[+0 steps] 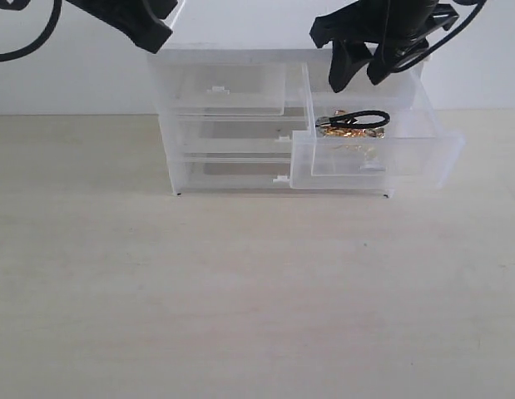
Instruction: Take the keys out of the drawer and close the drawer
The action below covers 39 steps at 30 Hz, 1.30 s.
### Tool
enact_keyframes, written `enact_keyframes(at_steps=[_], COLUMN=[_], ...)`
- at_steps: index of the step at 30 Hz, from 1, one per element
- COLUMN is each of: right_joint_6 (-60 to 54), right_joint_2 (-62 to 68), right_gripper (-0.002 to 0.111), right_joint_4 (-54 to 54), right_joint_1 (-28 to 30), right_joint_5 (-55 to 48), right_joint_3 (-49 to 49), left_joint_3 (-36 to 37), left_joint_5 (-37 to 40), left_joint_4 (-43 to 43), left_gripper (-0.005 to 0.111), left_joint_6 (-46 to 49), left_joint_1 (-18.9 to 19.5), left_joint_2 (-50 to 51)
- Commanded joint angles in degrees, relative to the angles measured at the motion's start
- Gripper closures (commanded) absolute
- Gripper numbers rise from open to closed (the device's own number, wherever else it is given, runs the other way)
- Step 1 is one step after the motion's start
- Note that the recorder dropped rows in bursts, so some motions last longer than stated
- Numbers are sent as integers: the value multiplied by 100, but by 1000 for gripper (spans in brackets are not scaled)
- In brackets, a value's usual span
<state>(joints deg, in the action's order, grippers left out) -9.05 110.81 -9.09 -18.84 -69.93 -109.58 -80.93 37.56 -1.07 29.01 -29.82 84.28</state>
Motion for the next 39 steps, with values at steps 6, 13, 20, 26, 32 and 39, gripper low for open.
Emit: enact_keyframes(at_steps=[6,13,20,26,32,39], right_joint_6=[451,554,472,472,386,1], right_joint_2=[-23,-147,-278,-267,-267,-101], right_gripper=[58,58,58,58,58,51], right_joint_4=[275,243,337,416,513,451], right_joint_1=[-184,-184,-184,-184,-184,-184], right_joint_5=[-4,-4,-4,-4,-4,-4], right_joint_3=[-18,295,736,734,734,734], left_joint_3=[-37,-37,-37,-37,-37,-37], left_joint_5=[151,176,177,212,234,155], left_joint_4=[-52,-50,-50,-50,-50,-50], left_gripper=[103,103,103,103,103,103], left_joint_6=[-78,-78,-78,-121,-121,-121], left_joint_1=[12,12,12,12,12,12], left_joint_2=[-58,-58,-58,-58,-58,-58])
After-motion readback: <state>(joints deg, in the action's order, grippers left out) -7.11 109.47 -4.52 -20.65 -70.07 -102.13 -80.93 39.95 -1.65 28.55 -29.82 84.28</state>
